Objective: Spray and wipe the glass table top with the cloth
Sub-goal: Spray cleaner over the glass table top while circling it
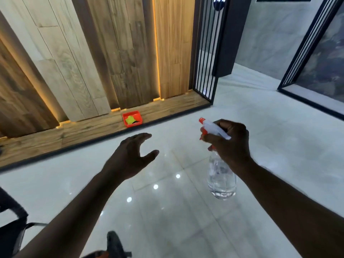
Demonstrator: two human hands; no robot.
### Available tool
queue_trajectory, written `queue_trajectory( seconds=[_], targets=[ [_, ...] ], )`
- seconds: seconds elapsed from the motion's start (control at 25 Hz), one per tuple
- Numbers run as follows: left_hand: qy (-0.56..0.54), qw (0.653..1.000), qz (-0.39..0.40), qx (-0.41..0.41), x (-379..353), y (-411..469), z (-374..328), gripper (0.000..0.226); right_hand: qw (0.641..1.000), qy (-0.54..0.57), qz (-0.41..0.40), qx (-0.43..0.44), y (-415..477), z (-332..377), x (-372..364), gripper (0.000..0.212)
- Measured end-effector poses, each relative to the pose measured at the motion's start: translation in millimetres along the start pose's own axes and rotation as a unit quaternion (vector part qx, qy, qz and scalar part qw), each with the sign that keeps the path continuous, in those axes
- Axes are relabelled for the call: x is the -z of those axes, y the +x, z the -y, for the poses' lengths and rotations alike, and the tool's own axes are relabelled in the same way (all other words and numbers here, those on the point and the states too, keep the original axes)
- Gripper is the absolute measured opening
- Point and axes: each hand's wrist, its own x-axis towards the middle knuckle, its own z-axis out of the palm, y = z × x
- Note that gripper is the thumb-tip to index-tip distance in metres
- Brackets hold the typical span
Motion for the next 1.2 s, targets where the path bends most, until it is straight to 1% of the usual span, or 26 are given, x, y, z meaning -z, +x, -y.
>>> queue_trajectory(
  seconds=[0.12,0.2,0.24,0.28,0.44,0.52,0.6,0.64,0.72,0.8,0.96,1.04,1.12,1.2],
  targets=[
    [0.014,1.0,-0.009,-0.013,6.7,81.4,-7.9,0.068,1.0,-0.003,0.003,-0.009,73.7,-20.8,-4.7,0.014],
    [0.03,0.999,-0.01,-0.023,6.1,130.8,-11.4,0.068,1.0,-0.003,-0.013,-0.008,120.5,-41.7,-7.5,0.026],
    [0.035,0.999,-0.013,-0.024,2.9,155.7,-9.6,0.068,1.0,-0.007,-0.021,0.006,144.8,-55.0,-11.1,0.035],
    [0.038,0.999,-0.013,-0.021,-1.6,178.8,-5.4,0.069,1.0,-0.007,-0.019,0.019,167.5,-69.2,-15.5,0.04],
    [0.043,0.999,-0.001,0.005,-30.3,273.5,17.2,0.071,0.998,0.037,-0.013,0.049,264.4,-130.2,-42.7,0.035],
    [0.053,0.998,0.002,0.027,-38.2,318.4,23.8,0.072,0.996,0.076,-0.022,0.043,314.5,-154.7,-58.4,0.025],
    [0.055,0.997,-0.003,0.052,-37.4,357.6,30.8,0.073,0.993,0.101,-0.021,0.05,362.6,-171.3,-76.0,0.04],
    [0.059,0.996,-0.013,0.06,-37.0,375.7,35.6,0.073,0.993,0.105,-0.001,0.058,385.2,-179.1,-85.2,0.041],
    [0.065,0.993,-0.036,0.089,-34.3,412.8,53.7,0.072,0.99,0.081,0.071,0.087,434.1,-193.8,-113.1,0.024],
    [0.058,0.991,-0.042,0.114,-29.3,442.9,72.9,0.073,0.988,0.067,0.091,0.104,477.9,-202.1,-144.4,0.017],
    [0.042,0.986,-0.071,0.148,-21.0,505.9,127.1,0.072,0.986,0.048,0.111,0.113,557.3,-226.7,-210.0,0.02],
    [0.029,0.984,-0.084,0.157,-17.6,544.5,165.1,0.072,0.983,0.017,0.111,0.147,600.7,-243.6,-249.9,0.028],
    [0.023,0.982,-0.094,0.159,-9.0,588.1,207.4,0.072,0.972,-0.03,0.12,0.2,642.1,-247.8,-293.0,0.034],
    [0.005,0.983,-0.093,0.157,8.3,634.0,247.1,0.072,0.967,-0.032,0.124,0.222,682.7,-246.2,-333.3,0.038]
  ],
)
